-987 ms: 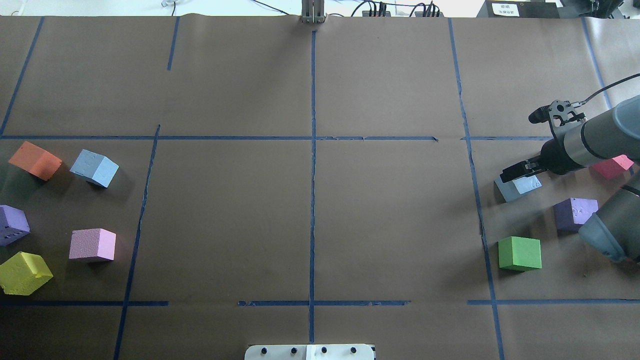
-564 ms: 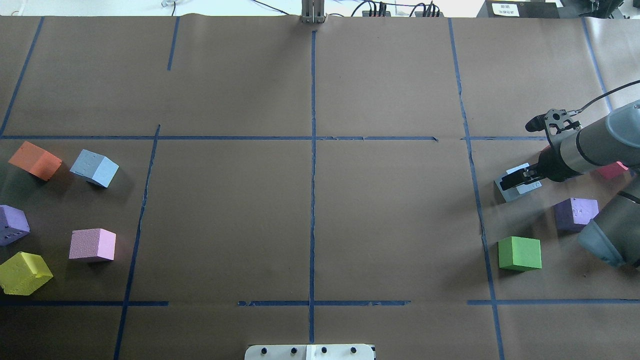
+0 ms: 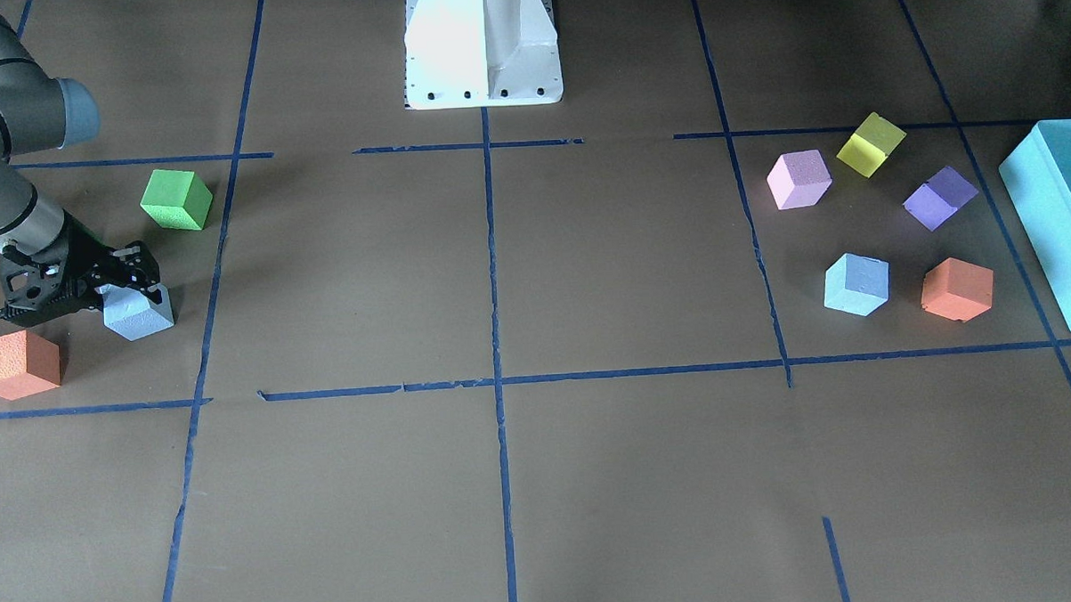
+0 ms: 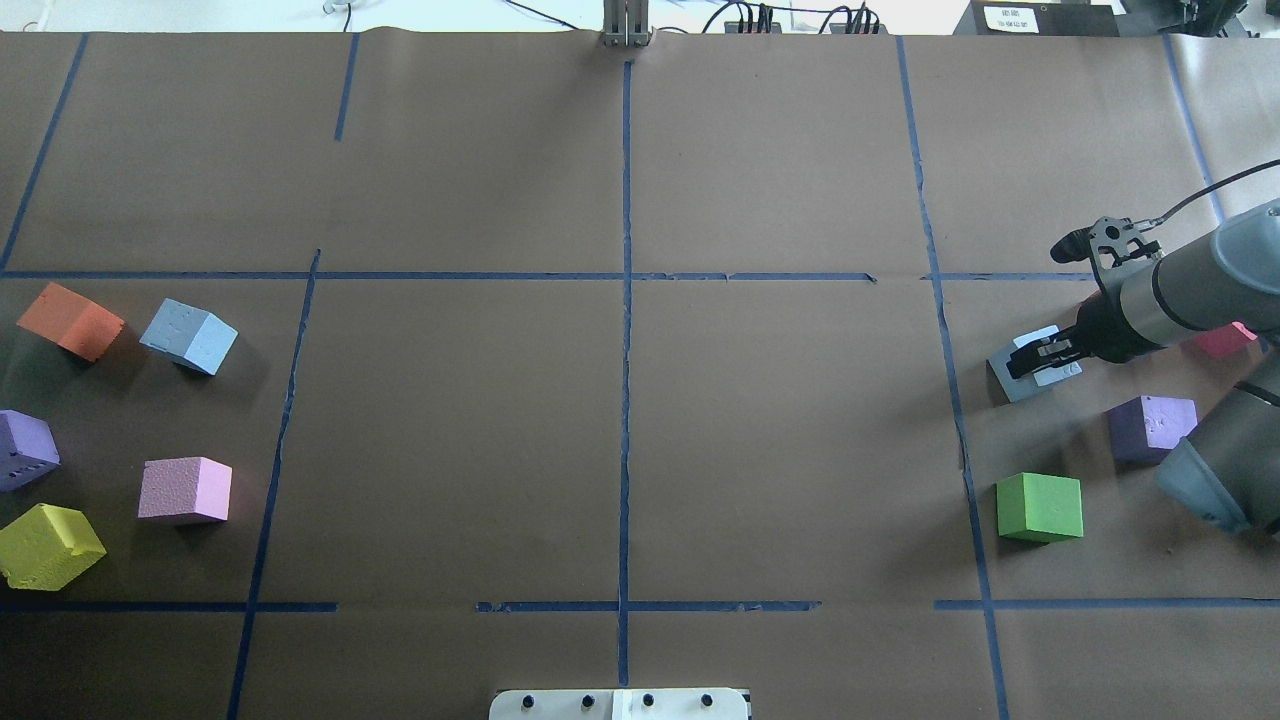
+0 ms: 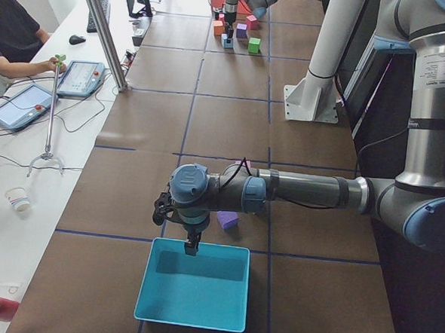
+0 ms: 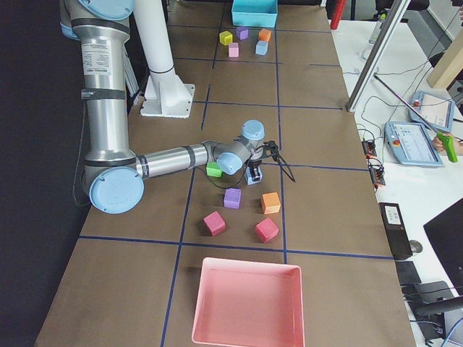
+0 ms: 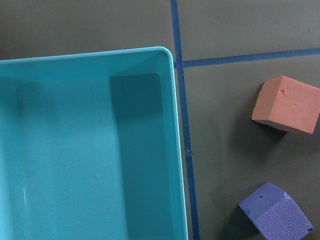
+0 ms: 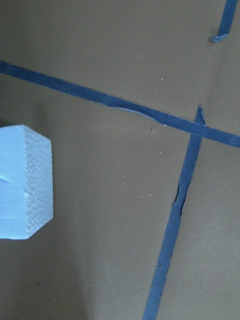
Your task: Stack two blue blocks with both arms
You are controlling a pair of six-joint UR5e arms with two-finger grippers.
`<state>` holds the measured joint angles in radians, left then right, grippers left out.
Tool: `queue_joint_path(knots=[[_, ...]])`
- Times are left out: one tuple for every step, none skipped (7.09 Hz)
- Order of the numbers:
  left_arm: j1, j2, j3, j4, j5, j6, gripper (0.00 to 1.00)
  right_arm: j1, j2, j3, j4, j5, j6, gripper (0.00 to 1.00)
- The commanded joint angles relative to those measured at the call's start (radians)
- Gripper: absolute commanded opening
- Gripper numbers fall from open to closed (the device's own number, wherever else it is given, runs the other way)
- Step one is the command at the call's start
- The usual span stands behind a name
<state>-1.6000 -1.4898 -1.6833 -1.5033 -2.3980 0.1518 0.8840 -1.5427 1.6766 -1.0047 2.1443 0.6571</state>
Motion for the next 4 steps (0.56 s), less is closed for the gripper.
queue_joint_path(knots=[[0.000,0.000,-0.003,0.002,-0.003,0.000,1.00,0.045,0.006,0.052,-0.044,0.015,-0.002,0.02],[0.000,0.000,-0.004,0.000,-0.003,-0.001,1.00,0.046,0.042,0.131,-0.209,0.016,-0.001,0.02],[-0.002,0.000,-0.009,0.002,-0.003,-0.001,1.00,0.047,0.147,0.179,-0.389,0.014,0.007,0.02],[-0.002,0.000,-0.009,0.002,-0.003,-0.001,1.00,0.014,0.302,0.178,-0.564,0.008,0.037,0.03]])
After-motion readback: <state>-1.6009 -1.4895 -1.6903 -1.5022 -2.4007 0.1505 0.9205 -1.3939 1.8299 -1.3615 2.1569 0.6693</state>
